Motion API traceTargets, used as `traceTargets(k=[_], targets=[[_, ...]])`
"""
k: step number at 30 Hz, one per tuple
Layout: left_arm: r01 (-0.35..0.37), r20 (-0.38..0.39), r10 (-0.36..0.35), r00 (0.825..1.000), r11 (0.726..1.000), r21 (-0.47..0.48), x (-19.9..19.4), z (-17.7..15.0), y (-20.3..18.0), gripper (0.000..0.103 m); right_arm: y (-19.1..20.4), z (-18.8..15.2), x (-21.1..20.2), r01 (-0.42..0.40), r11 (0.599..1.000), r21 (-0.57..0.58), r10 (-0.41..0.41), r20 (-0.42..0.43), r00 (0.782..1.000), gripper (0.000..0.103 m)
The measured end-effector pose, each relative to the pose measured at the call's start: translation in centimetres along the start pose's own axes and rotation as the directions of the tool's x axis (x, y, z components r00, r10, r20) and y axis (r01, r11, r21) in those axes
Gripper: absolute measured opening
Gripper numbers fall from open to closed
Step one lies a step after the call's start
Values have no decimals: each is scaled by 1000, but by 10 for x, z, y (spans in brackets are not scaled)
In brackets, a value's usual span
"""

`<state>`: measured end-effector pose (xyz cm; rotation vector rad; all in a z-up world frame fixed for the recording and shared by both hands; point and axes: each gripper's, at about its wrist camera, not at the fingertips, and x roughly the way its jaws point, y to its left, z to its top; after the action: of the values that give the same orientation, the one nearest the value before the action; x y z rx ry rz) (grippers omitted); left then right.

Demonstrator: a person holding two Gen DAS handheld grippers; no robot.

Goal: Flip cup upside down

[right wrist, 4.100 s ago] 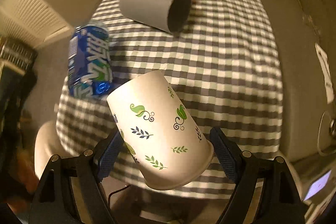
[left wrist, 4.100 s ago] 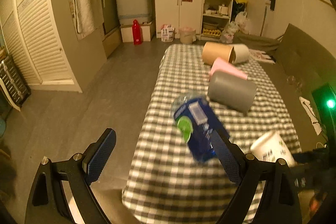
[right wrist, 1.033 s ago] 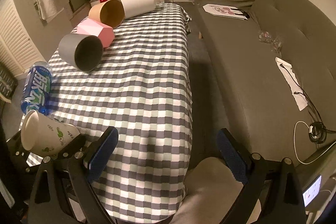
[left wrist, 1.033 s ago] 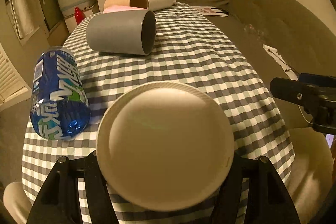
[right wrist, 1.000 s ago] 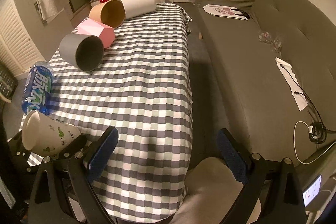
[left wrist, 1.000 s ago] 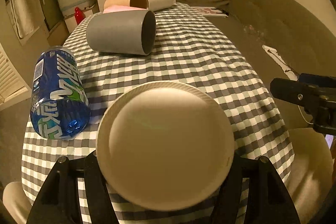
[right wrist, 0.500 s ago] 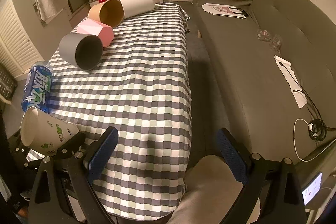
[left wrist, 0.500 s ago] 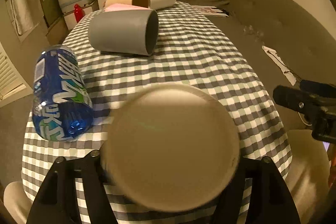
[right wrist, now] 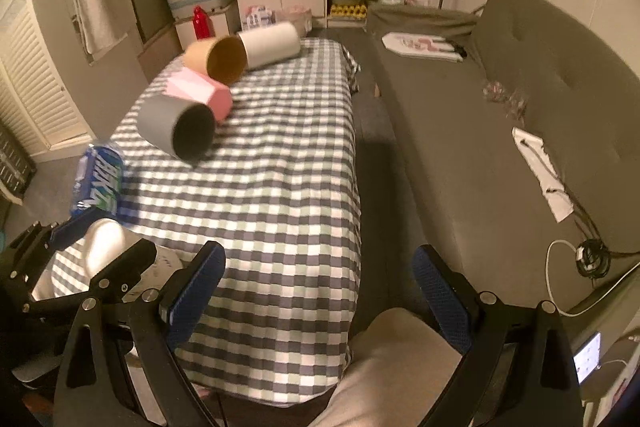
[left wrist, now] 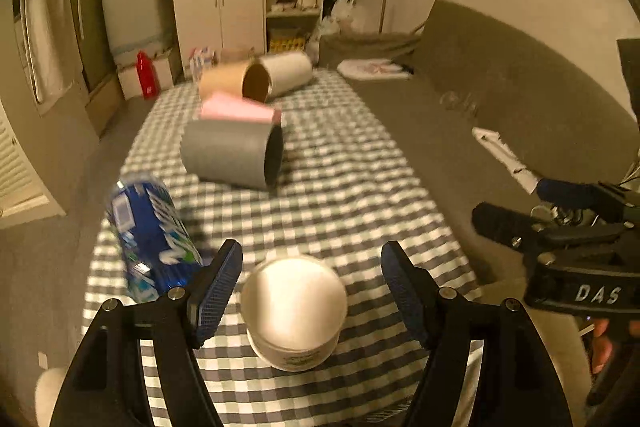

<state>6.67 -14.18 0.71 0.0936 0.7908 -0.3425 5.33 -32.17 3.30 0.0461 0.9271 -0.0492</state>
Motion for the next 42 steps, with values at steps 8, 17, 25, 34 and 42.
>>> traceTargets(k=[8, 17, 25, 34, 42], targets=[[8, 106, -4, 994, 999, -31, -55, 1, 19, 78, 15, -2, -57, 2, 1000, -6, -1, 118, 993, 95], [-78, 155, 91, 984, 993, -88, -92, -36, 61, 82, 32, -25, -88, -54, 999, 6, 52, 206, 977, 95], [-148, 133, 168, 977, 978, -146, -92, -67, 79, 91, 64, -71, -62, -87, 996, -24, 90, 240, 967, 103], [-187, 99, 205, 974, 969, -161, -81, -85, 83, 94, 77, -82, -43, -74, 996, -57, 85, 211, 974, 103], [-187, 84, 206, 975, 963, -196, -77, -87, 90, 94, 79, -84, -41, -57, 996, -70, 70, 207, 976, 103]])
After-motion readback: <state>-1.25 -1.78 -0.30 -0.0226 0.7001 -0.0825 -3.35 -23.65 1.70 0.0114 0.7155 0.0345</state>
